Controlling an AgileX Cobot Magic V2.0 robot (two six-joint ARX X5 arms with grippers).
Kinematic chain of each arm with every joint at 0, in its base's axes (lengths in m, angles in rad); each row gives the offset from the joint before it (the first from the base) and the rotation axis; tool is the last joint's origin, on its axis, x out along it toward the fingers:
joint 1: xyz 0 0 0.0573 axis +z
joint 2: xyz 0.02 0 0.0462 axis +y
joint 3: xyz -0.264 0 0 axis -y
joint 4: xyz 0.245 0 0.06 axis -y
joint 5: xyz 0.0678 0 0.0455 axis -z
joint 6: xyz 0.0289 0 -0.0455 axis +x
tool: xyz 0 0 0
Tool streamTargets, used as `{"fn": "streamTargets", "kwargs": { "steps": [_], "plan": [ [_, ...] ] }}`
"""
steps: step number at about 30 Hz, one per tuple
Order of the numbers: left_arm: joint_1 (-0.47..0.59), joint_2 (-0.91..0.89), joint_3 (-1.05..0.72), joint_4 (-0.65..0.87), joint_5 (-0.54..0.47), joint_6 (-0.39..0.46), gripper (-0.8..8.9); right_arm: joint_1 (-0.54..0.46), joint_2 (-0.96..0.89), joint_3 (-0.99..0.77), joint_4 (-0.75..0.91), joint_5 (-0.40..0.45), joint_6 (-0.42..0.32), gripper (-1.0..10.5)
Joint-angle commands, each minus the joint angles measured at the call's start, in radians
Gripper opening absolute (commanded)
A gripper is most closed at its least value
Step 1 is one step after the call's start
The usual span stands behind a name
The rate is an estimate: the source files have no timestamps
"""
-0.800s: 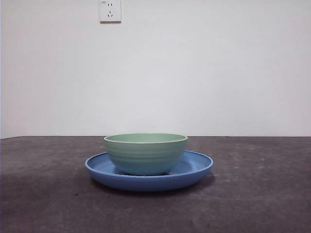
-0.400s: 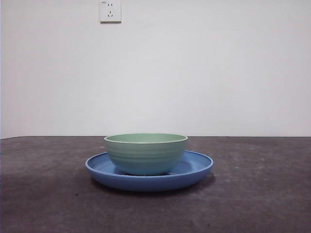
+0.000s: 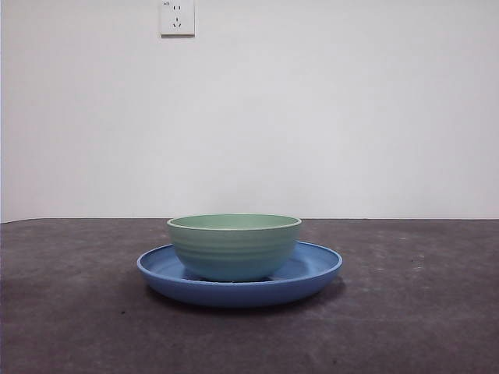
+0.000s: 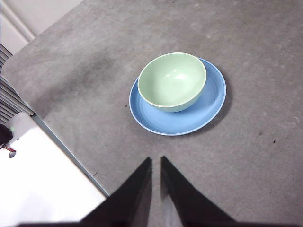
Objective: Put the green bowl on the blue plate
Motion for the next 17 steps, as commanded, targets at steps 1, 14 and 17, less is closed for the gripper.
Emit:
{"fn": "streamTargets", "kwargs": {
  "steps": [1,14,17],
  "plan": [
    [0.048,-0.034,-0.117,0.146,-0.011,0.080,0.19,0.005,0.005,0.008,0.010,0.000,-0.007,0.3],
    [0.233,-0.292,-0.593,0.530,-0.014,0.144,0.19,0.005,0.005,0.008,0.010,0.000,-0.007,0.3],
    [0.263,-0.317,-0.631,0.532,-0.015,0.144,0.19,0.005,0.005,0.008,0.010,-0.001,-0.007,0.3]
  ]
}}
